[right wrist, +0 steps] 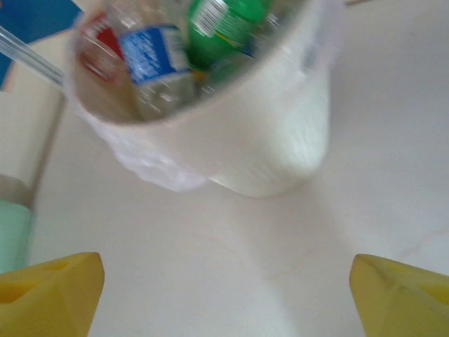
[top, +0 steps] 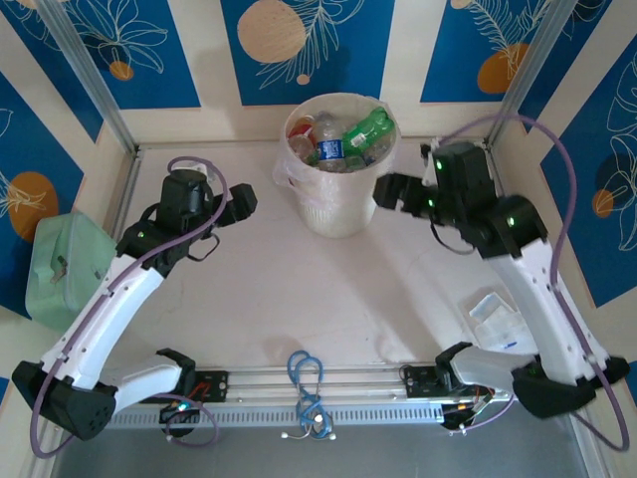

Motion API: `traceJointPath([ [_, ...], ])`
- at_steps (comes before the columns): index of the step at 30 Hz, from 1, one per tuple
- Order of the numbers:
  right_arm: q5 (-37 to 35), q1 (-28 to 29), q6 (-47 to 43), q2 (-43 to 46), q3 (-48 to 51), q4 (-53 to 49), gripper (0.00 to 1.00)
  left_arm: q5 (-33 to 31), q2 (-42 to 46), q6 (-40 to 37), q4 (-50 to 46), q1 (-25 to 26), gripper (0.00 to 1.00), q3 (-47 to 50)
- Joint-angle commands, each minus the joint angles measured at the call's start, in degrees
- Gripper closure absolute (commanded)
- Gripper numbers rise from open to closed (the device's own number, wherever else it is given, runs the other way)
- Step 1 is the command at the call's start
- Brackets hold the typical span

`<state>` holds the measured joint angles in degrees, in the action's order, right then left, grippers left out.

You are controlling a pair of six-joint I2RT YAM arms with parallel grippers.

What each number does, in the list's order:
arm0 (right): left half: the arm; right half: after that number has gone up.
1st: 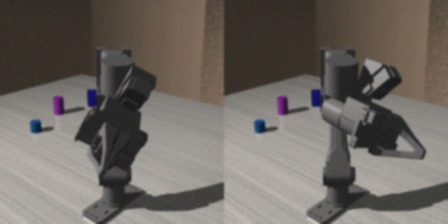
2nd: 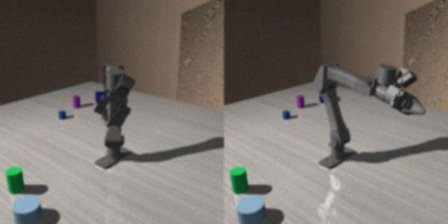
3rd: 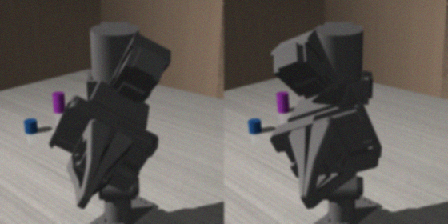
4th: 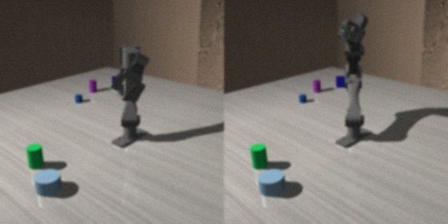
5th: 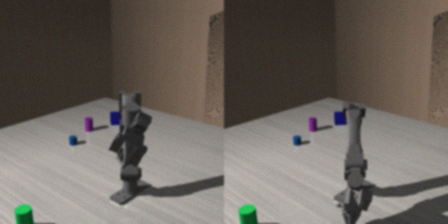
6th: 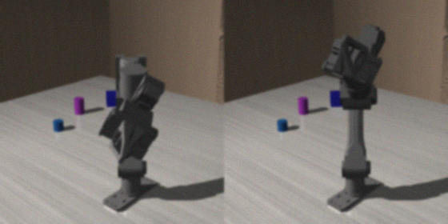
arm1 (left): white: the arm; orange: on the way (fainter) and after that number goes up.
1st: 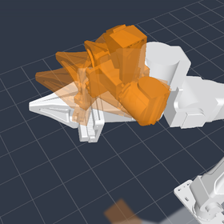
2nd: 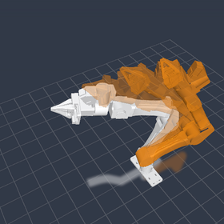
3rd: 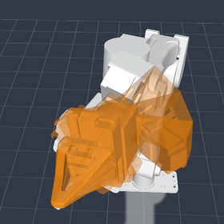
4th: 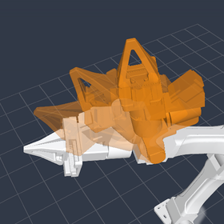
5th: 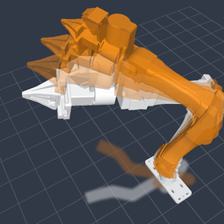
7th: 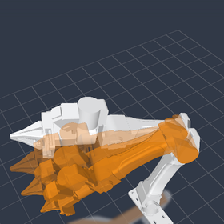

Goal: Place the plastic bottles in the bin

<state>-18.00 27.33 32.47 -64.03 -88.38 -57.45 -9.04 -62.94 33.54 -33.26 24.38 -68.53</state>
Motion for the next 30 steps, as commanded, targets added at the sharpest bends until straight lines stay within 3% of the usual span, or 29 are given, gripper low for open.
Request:
traceJointPath([
  [1, -6.9, -1.8, 0.4, 5.1, 9.4, 2.7, 0.06, -11.0, 2.4, -11.3, 5.1, -0.6, 0.0, 2.5],
  [5, -10.6, -5.1, 2.5, 12.7, 23.5, 6.4, 0.04, -23.8, 3.5, -16.8, 11.7, -0.7, 0.0, 10.7],
  [6, -13.2, -5.5, 3.9, 15.0, 28.8, 9.4, 0.07, -26.1, 4.1, -19.0, 15.2, -0.7, 0.0, 14.3],
  [7, -14.1, -5.9, 2.3, 17.0, 33.3, 12.9, 0.01, -28.2, 4.8, -20.4, 18.3, -0.7, 0.0, 17.4],
  [11, -18.9, -8.3, -2.4, 20.2, 46.9, 26.3, 0.01, -35.5, 6.6, -24.9, 32.9, -1.9, 0.0, 30.8],
  [17, -28.8, -15.2, -0.1, 10.0, 55.5, 36.4, 0.01, -34.1, 2.4, -28.0, 43.3, -7.7, 0.0, 41.2],
  [21, -33.2, -17.8, -6.5, 3.3, 60.6, 50.2, 0.01, -31.0, -1.2, -28.4, 48.7, -11.1, 0.0, 45.1],
  [23, -31.9, -19.2, -8.5, 0.4, 62.7, 57.8, 0.01, -29.2, -3.2, -27.9, 52.4, -12.5, 0.0, 46.4],
  [27, -19.4, -21.9, -15.7, -2.1, 66.8, 76.8, 0.01, -23.7, -9.0, -26.7, 61.2, -16.4, 0.0, 46.8],
  [30, -8.7, -24.7, -18.3, -6.0, 68.9, 90.4, 0.01, -21.8, -13.1, -28.0, 77.4, -18.4, 0.0, 49.9],
])
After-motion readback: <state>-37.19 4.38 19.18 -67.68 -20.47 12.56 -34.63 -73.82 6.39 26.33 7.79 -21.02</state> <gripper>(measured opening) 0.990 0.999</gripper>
